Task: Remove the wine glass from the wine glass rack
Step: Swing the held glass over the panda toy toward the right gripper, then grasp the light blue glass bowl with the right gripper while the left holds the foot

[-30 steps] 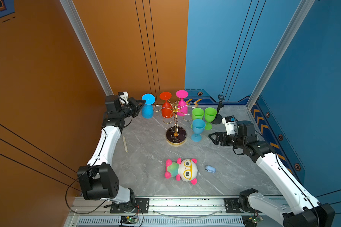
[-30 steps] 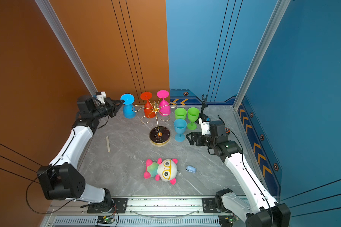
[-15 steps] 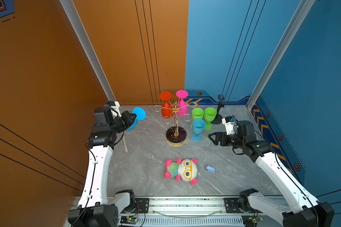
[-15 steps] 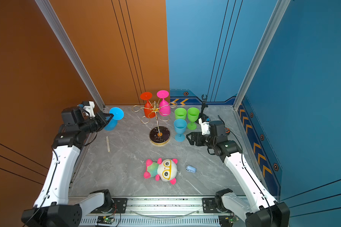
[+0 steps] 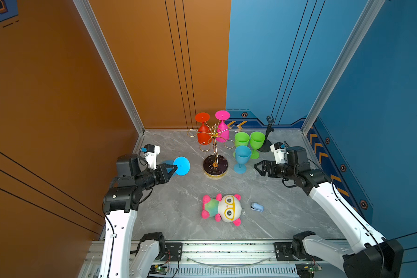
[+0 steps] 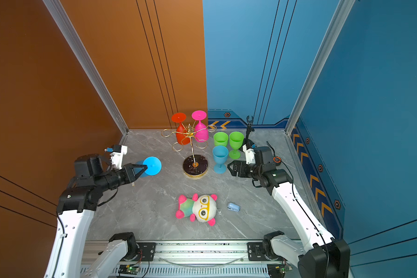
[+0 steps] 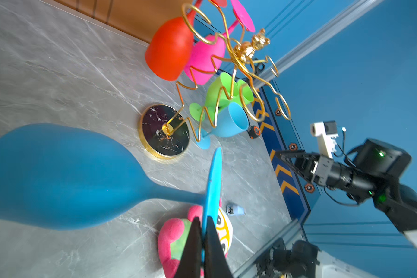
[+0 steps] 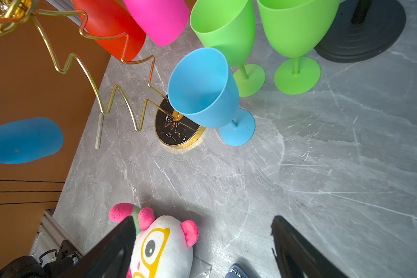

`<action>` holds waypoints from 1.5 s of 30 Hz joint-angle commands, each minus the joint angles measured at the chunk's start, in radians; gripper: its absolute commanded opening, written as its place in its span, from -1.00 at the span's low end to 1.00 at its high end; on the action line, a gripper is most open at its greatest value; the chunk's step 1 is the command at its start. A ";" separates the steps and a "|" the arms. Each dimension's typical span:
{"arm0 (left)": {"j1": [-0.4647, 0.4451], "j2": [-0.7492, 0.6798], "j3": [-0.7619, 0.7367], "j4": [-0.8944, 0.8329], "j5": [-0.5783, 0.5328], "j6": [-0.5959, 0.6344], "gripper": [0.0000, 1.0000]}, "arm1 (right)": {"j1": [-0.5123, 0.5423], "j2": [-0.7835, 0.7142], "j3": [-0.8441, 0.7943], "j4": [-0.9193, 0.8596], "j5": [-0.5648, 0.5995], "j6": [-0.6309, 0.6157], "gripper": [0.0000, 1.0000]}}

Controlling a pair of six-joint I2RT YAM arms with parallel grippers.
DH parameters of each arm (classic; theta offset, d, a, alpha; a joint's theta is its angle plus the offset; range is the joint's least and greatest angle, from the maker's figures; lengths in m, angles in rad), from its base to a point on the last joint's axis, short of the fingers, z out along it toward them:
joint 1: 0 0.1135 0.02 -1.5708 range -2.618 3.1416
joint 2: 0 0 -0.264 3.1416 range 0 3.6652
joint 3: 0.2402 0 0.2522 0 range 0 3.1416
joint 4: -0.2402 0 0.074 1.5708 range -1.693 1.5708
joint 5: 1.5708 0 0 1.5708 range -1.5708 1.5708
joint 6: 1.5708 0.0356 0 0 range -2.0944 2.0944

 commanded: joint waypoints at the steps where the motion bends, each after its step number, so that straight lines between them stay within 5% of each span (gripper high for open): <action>1: -0.061 -0.006 -0.023 -0.018 0.128 0.049 -1.00 | -0.006 0.020 0.047 -0.021 0.001 0.025 0.79; 10: -0.454 0.012 0.006 -0.016 0.044 0.108 -1.00 | -0.006 0.061 0.069 -0.023 -0.042 0.042 0.78; 17: -0.733 0.097 0.049 -0.004 -0.249 0.172 -1.00 | 0.006 0.106 0.091 -0.036 -0.090 0.045 0.78; 23: -0.963 0.176 0.089 0.039 -0.448 0.363 -1.00 | 0.027 0.137 0.110 -0.057 -0.124 0.037 0.77; 36: -1.177 0.162 -0.058 0.221 -0.748 0.773 -1.00 | 0.056 0.164 0.172 -0.105 -0.182 0.010 0.76; 45: -1.324 0.158 -0.173 0.248 -1.055 1.039 -1.00 | 0.058 0.168 0.236 -0.124 -0.200 0.012 0.76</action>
